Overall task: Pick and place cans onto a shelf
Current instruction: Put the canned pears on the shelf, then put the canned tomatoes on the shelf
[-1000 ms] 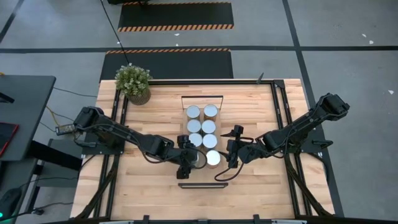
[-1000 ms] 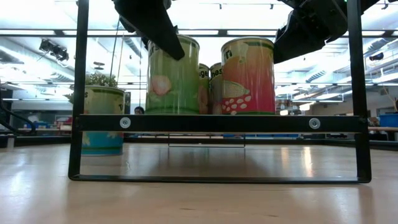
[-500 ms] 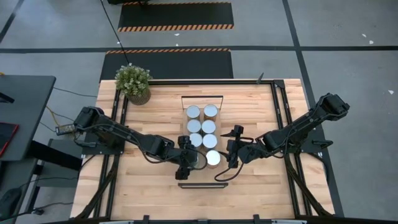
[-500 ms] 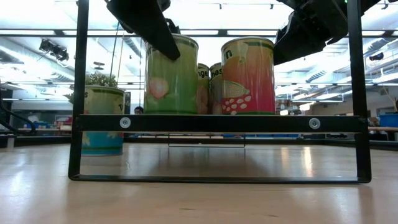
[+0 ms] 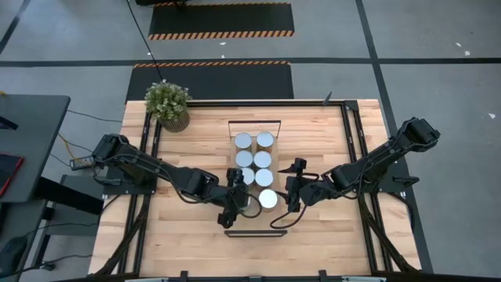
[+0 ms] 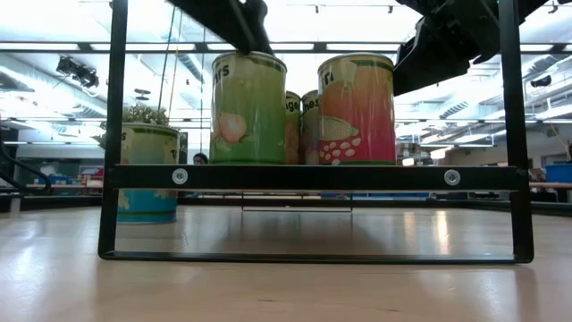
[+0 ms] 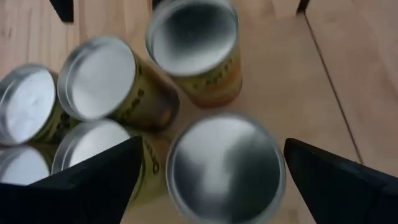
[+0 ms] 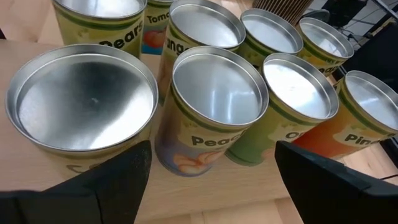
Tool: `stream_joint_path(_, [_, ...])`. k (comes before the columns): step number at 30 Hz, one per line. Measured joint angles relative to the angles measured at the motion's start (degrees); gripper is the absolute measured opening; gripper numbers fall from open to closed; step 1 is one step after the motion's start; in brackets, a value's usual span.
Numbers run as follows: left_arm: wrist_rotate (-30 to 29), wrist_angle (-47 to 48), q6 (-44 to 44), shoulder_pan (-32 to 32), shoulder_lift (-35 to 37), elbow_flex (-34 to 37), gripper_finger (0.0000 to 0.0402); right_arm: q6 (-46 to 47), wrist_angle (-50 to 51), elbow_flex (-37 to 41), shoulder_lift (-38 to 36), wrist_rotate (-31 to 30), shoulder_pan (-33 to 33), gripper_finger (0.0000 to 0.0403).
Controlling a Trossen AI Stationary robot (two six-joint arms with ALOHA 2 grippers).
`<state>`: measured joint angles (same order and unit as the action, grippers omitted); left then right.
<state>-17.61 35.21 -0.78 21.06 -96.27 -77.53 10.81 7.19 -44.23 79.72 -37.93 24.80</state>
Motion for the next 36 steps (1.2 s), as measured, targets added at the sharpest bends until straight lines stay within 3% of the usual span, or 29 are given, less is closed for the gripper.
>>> stream_joint_path(7, [-7.2, 7.24, 0.68, 2.54, -0.04, -0.36, 0.0396, 0.13, 0.08, 0.0, 0.0, 0.0, 0.0, 0.035])
stream_joint_path(12, [-12.34, 6.28, 0.69, 2.54, -0.24, 1.25, 0.0396, 0.18, 0.06, 0.0, 0.0, 0.02, 0.0, 0.035])
stream_joint_path(18, [-12.59, 3.83, 1.46, 2.2, -0.24, 1.37, 0.0396, 0.11, -0.03, 0.02, 0.0, 0.02, 0.0, 0.035])
stream_joint_path(24, [-10.68, 8.04, -0.81, 3.66, 1.01, 1.42, 0.0396, 0.53, 0.17, 0.02, 0.0, 0.07, 0.0, 0.035])
stream_joint_path(28, [-11.0, 16.06, -8.13, 5.11, 3.17, 1.42, 0.0396, -0.17, 0.21, 0.02, 0.0, 0.04, 0.0, 0.035])
stream_joint_path(36, [-7.66, 37.4, -38.22, 6.87, 6.01, 1.45, 0.0396, -0.27, 0.32, -0.55, 0.0, 0.07, 0.37, 0.035])
